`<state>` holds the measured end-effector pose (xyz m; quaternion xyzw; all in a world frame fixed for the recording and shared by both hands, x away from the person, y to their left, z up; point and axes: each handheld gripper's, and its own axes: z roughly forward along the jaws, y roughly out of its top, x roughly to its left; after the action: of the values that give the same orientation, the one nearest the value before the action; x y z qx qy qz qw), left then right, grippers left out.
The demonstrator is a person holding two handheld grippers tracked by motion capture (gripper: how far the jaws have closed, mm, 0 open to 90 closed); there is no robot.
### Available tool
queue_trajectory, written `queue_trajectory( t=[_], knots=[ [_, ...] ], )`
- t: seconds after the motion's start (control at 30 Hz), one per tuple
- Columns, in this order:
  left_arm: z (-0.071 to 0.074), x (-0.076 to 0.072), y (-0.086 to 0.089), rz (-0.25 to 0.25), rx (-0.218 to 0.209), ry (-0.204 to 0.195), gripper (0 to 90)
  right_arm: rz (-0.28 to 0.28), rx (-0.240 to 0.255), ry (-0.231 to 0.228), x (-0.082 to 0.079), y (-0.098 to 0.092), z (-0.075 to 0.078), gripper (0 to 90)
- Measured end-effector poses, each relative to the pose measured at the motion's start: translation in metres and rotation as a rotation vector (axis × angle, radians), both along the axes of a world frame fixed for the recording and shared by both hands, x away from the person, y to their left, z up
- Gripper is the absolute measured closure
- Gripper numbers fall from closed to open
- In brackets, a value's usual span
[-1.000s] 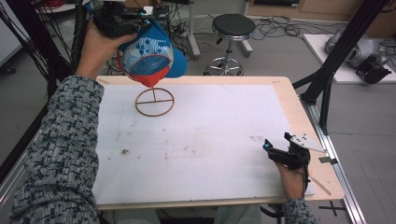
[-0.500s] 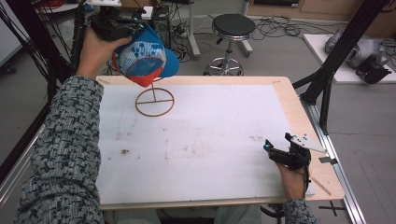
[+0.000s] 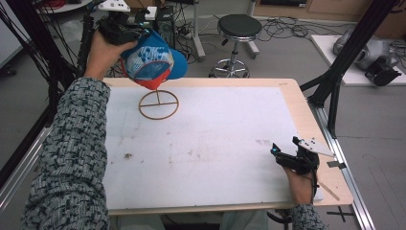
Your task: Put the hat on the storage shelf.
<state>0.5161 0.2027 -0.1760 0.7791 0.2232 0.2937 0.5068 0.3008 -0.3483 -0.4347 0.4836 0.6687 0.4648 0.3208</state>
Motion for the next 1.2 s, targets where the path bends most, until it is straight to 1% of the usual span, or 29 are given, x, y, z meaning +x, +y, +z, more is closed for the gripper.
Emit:
queue_trajectory(
  t=[0.07,0.2,0.3,0.47,0.5,0.53,0.6,0.67,0.7,0.77,0.8,0.93,1.07,1.2],
  knots=[
    [-0.002,0.002,0.000,0.002,-0.001,0.010,88.7,0.001,-0.002,-0.001,0.000,0.000,0.000,12.1],
    [-0.006,0.005,-0.001,0.006,0.013,0.026,88.7,0.002,-0.002,0.001,0.000,0.000,0.000,12.1],
    [-0.009,0.007,-0.001,0.013,0.026,0.031,88.7,0.004,-0.005,0.002,0.000,0.000,0.000,12.1],
    [-0.012,0.009,0.004,0.037,0.047,0.050,88.7,0.003,-0.004,0.003,0.000,0.000,0.000,12.1],
    [-0.013,0.009,0.005,0.043,0.045,0.046,88.7,0.004,-0.003,0.004,0.000,0.000,-0.001,12.1],
    [-0.016,0.007,0.007,0.050,0.038,0.023,88.7,0.005,-0.007,0.003,0.000,0.000,-0.001,12.1],
    [-0.022,0.007,0.012,0.066,0.013,0.030,88.7,0.004,-0.001,0.007,0.000,0.000,0.000,12.1],
    [-0.028,0.008,0.016,0.083,0.021,0.034,88.7,0.006,-0.003,0.009,0.000,0.000,0.000,12.1],
    [-0.030,0.008,0.017,0.086,0.011,0.036,88.7,0.007,-0.003,0.010,0.000,0.001,0.000,12.1],
    [-0.034,0.007,0.020,0.090,0.006,0.034,88.7,0.007,-0.005,0.007,0.000,0.001,0.000,12.1],
    [-0.035,0.007,0.022,0.091,0.005,0.035,88.7,0.007,-0.007,0.008,0.000,0.001,0.000,12.1],
    [-0.039,0.006,0.023,0.083,-0.020,0.029,88.7,0.008,-0.011,0.010,0.001,0.002,-0.001,12.1],
    [-0.041,0.008,0.021,0.088,-0.028,0.030,88.6,0.009,-0.014,0.008,0.000,0.002,-0.001,12.1],
    [-0.044,0.012,0.021,0.099,-0.025,0.035,88.6,0.006,-0.011,0.014,0.000,0.002,-0.001,12.1]
  ],
)
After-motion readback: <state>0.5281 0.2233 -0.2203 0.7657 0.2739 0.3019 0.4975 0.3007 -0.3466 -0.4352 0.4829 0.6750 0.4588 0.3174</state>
